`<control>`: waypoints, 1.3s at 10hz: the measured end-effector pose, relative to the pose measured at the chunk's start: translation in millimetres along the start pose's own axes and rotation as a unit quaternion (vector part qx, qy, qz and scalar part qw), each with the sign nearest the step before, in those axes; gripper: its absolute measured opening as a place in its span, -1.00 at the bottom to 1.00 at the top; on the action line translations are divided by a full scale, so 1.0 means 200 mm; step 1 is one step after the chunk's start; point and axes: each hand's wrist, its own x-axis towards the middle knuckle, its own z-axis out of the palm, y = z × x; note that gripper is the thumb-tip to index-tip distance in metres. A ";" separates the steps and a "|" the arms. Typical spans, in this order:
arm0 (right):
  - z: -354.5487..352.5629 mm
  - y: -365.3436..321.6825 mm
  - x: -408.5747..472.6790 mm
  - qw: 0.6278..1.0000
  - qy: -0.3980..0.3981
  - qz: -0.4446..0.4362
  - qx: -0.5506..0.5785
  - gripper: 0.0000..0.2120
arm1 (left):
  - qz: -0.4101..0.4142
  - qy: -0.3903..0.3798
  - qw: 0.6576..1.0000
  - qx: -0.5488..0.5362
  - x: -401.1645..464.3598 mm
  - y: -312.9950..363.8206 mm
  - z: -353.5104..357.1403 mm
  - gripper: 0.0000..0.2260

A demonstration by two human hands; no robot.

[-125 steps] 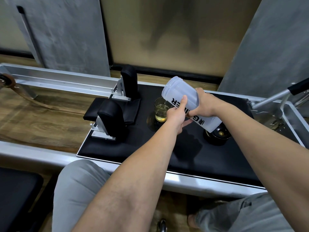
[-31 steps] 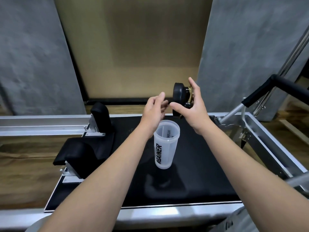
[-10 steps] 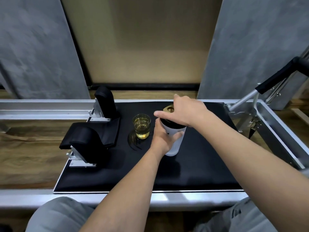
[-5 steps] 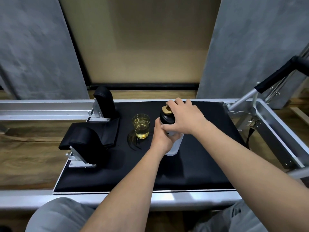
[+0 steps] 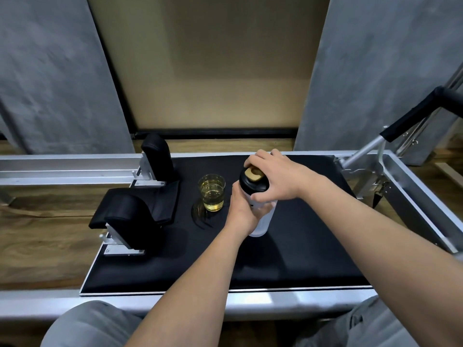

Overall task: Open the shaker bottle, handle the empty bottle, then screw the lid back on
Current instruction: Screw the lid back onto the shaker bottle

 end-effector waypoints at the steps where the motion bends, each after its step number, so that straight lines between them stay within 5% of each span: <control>1: 0.00 0.00 0.01 1.000 -0.001 -0.030 -0.008 -0.29 | -0.009 0.001 1.000 -0.003 -0.01 -0.02 0.00 -0.27; 2: -0.01 0.00 0.01 0.999 0.022 0.000 0.028 -0.24 | -0.122 -0.003 0.975 -0.183 0.01 0.07 0.00 -0.52; 4: 0.01 -0.08 0.07 0.981 -0.014 0.175 -0.079 0.02 | -0.072 -0.027 0.993 -0.094 0.01 0.04 0.02 -0.36; 6: -0.03 -0.02 0.04 0.997 -0.051 0.053 0.027 -0.19 | -0.110 -0.010 0.974 -0.196 0.01 0.04 0.00 -0.41; 7: -0.02 0.00 0.02 0.998 -0.039 0.034 0.035 -0.23 | -0.148 0.002 0.945 -0.291 0.02 0.06 0.01 -0.53; 8: -0.01 0.03 0.01 0.997 -0.036 0.018 0.061 -0.28 | -0.273 0.007 0.855 -0.441 0.02 0.12 0.02 -0.53; 9: -0.01 0.04 0.02 0.995 -0.034 0.017 0.091 -0.29 | -0.292 0.018 0.836 -0.464 0.04 0.12 0.02 -0.72; 10: -0.06 0.06 0.04 0.980 0.021 0.037 0.194 -0.32 | -0.265 0.006 0.864 -0.427 0.04 0.10 0.01 -0.72; 11: -0.09 0.07 0.04 0.981 0.035 0.036 0.189 -0.31 | -0.223 -0.017 0.907 -0.356 0.03 0.11 0.00 -0.49; 13: -0.04 0.03 0.01 0.999 -0.009 0.003 0.041 -0.24 | -0.216 -0.033 0.926 -0.307 0.05 0.04 0.03 -0.37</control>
